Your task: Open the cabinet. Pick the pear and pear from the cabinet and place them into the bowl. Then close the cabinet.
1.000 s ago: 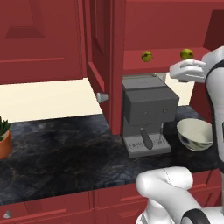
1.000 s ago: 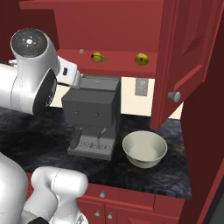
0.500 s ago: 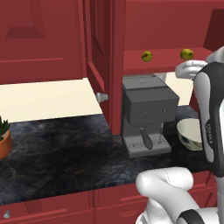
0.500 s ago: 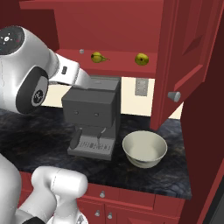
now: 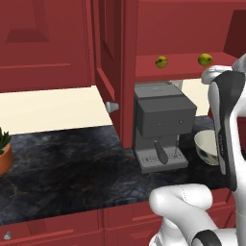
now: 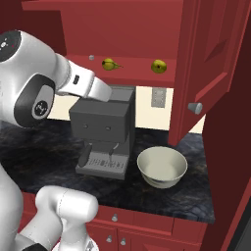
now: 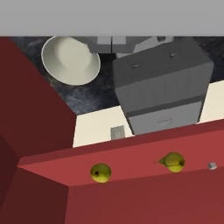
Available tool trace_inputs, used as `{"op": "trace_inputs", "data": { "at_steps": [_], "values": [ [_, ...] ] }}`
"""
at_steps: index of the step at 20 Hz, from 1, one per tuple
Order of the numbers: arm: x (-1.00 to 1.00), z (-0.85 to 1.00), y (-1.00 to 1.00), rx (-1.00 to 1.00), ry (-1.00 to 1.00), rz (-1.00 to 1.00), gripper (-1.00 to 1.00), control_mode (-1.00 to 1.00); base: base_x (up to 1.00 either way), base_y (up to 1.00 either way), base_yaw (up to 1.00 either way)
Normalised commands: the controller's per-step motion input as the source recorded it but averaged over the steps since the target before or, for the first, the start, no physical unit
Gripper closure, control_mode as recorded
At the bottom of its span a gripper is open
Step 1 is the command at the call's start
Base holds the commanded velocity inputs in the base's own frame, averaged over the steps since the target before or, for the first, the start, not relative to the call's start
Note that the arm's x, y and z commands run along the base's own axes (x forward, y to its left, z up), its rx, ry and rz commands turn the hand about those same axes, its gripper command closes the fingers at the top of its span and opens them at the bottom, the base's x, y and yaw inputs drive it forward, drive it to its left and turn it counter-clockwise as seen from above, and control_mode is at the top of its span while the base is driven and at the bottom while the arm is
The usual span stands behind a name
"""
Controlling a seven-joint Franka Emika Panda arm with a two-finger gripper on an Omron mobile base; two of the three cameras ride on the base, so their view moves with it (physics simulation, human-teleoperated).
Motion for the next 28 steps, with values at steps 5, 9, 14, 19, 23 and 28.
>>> {"op": "trace_inputs", "data": {
  "at_steps": [5,9,14,19,23,28],
  "values": [
    [0.0,0.0,-0.14,0.0,0.0,-0.08,-1.0,-1.0,0.0,0.0,0.0],
    [0.0,0.0,-0.01,0.0,0.0,-0.02,-1.0,-1.0,0.0,0.0,0.0],
    [0.0,0.0,-0.16,0.0,0.0,0.0,-1.0,-1.0,0.0,0.0,0.0],
    [0.17,0.0,-0.24,-0.01,0.0,0.06,-1.0,-1.0,0.0,0.0,0.0],
    [0.21,0.0,-0.18,-0.03,0.0,0.06,-1.0,-1.0,0.0,0.0,0.0],
    [0.31,0.0,-0.18,-0.03,0.0,0.04,-1.0,-1.0,0.0,0.0,0.0]
  ]
}}
